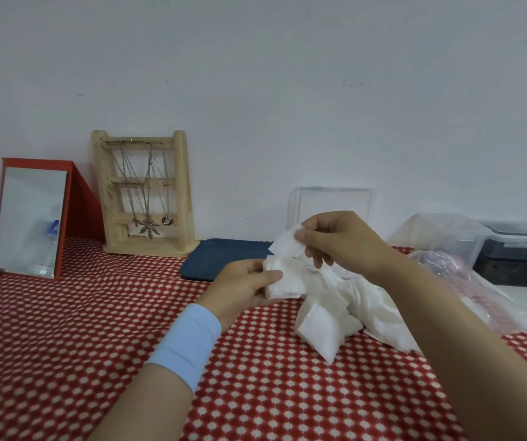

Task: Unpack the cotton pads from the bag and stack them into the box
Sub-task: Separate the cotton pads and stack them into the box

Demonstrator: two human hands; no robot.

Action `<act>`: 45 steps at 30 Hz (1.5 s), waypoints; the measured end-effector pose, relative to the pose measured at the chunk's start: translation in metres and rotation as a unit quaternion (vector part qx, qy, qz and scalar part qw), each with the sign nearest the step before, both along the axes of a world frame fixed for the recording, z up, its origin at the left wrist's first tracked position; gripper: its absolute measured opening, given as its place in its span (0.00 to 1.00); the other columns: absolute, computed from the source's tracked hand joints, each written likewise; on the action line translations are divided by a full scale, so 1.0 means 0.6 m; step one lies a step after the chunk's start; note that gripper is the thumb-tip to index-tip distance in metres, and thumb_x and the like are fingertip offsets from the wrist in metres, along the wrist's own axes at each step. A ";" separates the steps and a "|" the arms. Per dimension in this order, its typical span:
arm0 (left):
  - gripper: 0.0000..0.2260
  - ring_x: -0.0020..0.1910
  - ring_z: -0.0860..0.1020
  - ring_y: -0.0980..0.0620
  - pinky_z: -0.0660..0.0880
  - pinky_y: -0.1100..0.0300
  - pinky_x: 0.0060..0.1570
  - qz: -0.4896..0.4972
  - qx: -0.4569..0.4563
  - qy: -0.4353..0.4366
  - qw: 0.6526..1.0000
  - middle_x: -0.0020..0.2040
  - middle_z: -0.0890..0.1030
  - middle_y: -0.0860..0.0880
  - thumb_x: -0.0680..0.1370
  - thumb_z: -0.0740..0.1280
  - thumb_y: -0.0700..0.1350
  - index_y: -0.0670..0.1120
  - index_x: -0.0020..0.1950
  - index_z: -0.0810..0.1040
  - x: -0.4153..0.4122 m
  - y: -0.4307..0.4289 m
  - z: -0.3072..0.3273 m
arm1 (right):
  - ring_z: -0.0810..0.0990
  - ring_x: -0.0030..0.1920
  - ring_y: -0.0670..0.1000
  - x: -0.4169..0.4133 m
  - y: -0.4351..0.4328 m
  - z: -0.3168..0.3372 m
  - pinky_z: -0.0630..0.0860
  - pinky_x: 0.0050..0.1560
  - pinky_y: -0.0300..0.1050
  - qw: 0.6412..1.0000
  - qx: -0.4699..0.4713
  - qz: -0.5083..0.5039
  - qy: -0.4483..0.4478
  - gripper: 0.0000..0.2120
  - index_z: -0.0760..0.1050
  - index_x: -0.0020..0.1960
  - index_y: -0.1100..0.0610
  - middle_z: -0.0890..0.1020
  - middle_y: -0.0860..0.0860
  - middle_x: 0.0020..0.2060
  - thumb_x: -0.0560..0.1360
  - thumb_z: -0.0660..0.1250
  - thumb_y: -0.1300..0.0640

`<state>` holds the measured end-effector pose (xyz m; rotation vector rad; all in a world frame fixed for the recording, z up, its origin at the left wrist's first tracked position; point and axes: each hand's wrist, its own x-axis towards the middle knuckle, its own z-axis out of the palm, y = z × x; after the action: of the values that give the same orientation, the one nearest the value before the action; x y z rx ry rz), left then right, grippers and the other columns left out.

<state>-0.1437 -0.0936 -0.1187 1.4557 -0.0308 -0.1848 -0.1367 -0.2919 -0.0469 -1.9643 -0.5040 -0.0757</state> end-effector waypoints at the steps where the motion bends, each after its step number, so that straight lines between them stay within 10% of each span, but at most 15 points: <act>1: 0.07 0.53 0.86 0.45 0.84 0.52 0.51 0.000 -0.010 0.006 1.000 0.53 0.87 0.42 0.80 0.69 0.38 0.41 0.58 0.82 0.000 -0.002 0.001 | 0.76 0.28 0.46 0.001 0.000 -0.003 0.70 0.30 0.34 1.000 -0.023 -0.003 0.005 0.10 0.81 0.39 0.58 0.81 0.46 0.28 0.79 0.70 0.59; 9: 0.08 0.53 0.86 0.45 0.83 0.48 0.55 0.014 0.003 0.010 1.000 0.54 0.87 0.43 0.82 0.68 0.39 0.41 0.59 0.82 0.004 -0.001 -0.003 | 0.81 0.32 0.48 0.000 -0.004 -0.002 0.68 0.31 0.40 1.000 0.015 0.005 0.017 0.08 0.83 0.43 0.60 0.86 0.49 0.39 0.78 0.70 0.58; 23: 0.10 0.54 0.86 0.45 0.83 0.51 0.54 -0.030 0.020 -0.007 0.999 0.55 0.87 0.43 0.82 0.67 0.40 0.41 0.61 0.82 -0.004 -0.004 0.001 | 0.76 0.30 0.37 0.013 0.006 -0.016 0.70 0.33 0.29 0.976 -0.205 -0.015 -0.073 0.04 0.83 0.41 0.51 0.80 0.41 0.31 0.75 0.75 0.53; 35: 0.10 0.52 0.86 0.45 0.83 0.53 0.51 -0.016 -0.002 -0.001 1.000 0.53 0.87 0.43 0.81 0.69 0.41 0.40 0.60 0.83 -0.004 -0.002 0.004 | 0.77 0.31 0.37 0.012 0.012 -0.018 0.72 0.35 0.29 0.979 -0.196 -0.023 -0.056 0.05 0.83 0.40 0.51 0.81 0.41 0.30 0.73 0.77 0.53; 45: 0.11 0.53 0.86 0.43 0.83 0.48 0.55 0.021 -0.016 0.012 1.000 0.53 0.87 0.40 0.82 0.67 0.43 0.39 0.62 0.81 0.005 -0.004 -0.006 | 0.77 0.40 0.37 0.013 0.024 -0.033 0.74 0.46 0.37 0.963 -0.227 -0.090 -0.111 0.05 0.85 0.44 0.43 0.82 0.36 0.44 0.70 0.78 0.49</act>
<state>-0.1410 -0.0962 -0.1220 1.4199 0.0161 -0.1679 -0.1287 -0.2775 -0.0668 -2.4672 -0.5196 -0.3233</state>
